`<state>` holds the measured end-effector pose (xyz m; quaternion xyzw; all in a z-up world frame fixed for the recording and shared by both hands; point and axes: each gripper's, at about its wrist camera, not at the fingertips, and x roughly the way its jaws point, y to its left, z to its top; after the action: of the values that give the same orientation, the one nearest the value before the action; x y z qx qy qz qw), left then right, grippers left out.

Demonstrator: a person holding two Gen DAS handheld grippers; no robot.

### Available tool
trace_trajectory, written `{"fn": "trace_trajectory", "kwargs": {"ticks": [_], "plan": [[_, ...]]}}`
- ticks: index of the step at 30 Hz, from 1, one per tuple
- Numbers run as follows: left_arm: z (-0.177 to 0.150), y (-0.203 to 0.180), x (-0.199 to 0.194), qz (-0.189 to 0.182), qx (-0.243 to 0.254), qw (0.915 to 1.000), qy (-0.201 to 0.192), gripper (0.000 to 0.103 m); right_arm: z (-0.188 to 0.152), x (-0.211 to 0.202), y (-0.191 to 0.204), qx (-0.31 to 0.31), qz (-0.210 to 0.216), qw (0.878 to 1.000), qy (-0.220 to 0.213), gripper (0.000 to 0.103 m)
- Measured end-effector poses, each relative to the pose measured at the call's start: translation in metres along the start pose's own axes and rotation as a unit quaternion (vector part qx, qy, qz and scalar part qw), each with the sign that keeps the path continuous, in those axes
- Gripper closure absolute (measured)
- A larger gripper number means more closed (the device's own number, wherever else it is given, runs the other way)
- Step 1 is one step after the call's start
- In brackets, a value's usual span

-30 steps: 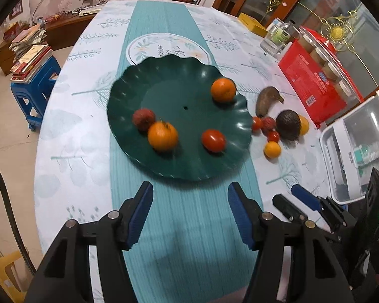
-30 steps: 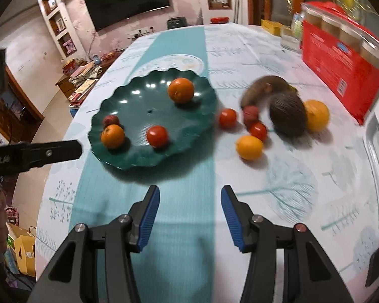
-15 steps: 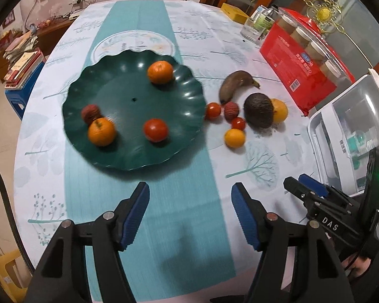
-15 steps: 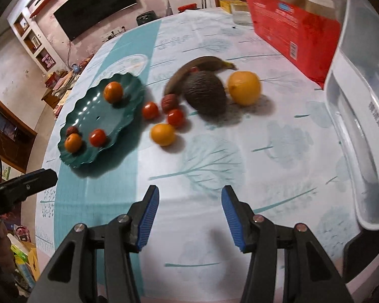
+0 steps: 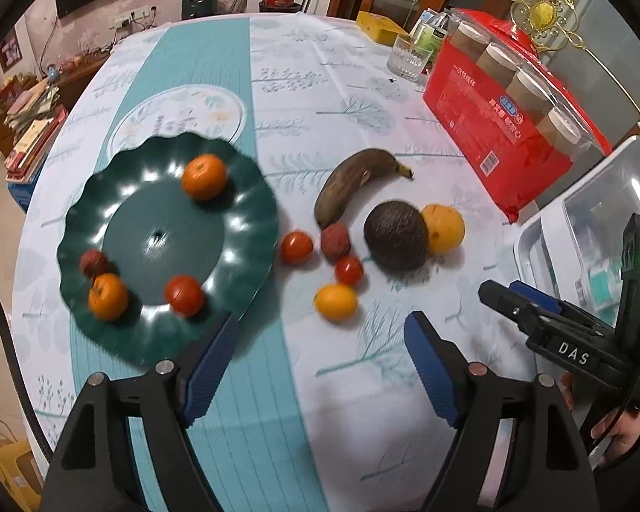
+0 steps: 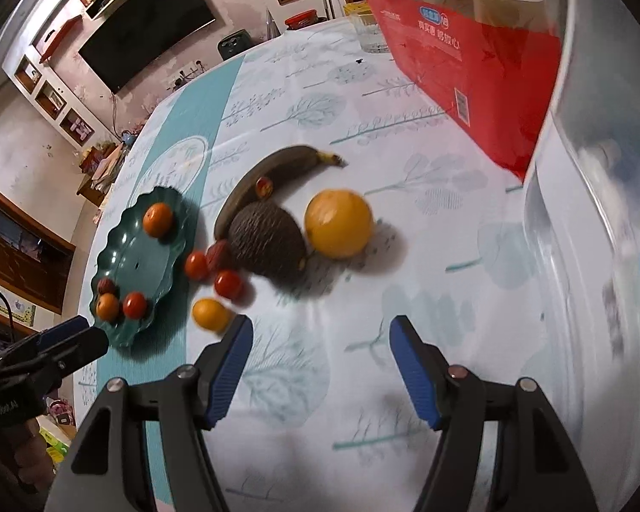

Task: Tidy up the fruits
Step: 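Move both open tools toward the avocado and large yellow orange, then close the right tool around the large yellow orange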

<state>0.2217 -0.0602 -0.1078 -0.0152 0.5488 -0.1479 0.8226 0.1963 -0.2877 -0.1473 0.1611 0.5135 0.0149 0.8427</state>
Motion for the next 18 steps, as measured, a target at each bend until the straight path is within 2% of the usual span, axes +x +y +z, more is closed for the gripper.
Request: {"fn": "trace_trajectory", "kwargs": {"ticks": [11, 18], "plan": [[0.049, -0.03, 0.042, 0.014, -0.001, 0.9999, 0.006, 0.023, 0.03, 0.035, -0.012, -0.019, 0.011, 1.0, -0.004, 0.036], [0.067, -0.041, 0.073, 0.01, -0.007, 0.9996, 0.024, 0.023, 0.038, 0.052, -0.021, -0.012, 0.042, 0.999, -0.031, 0.036]]}}
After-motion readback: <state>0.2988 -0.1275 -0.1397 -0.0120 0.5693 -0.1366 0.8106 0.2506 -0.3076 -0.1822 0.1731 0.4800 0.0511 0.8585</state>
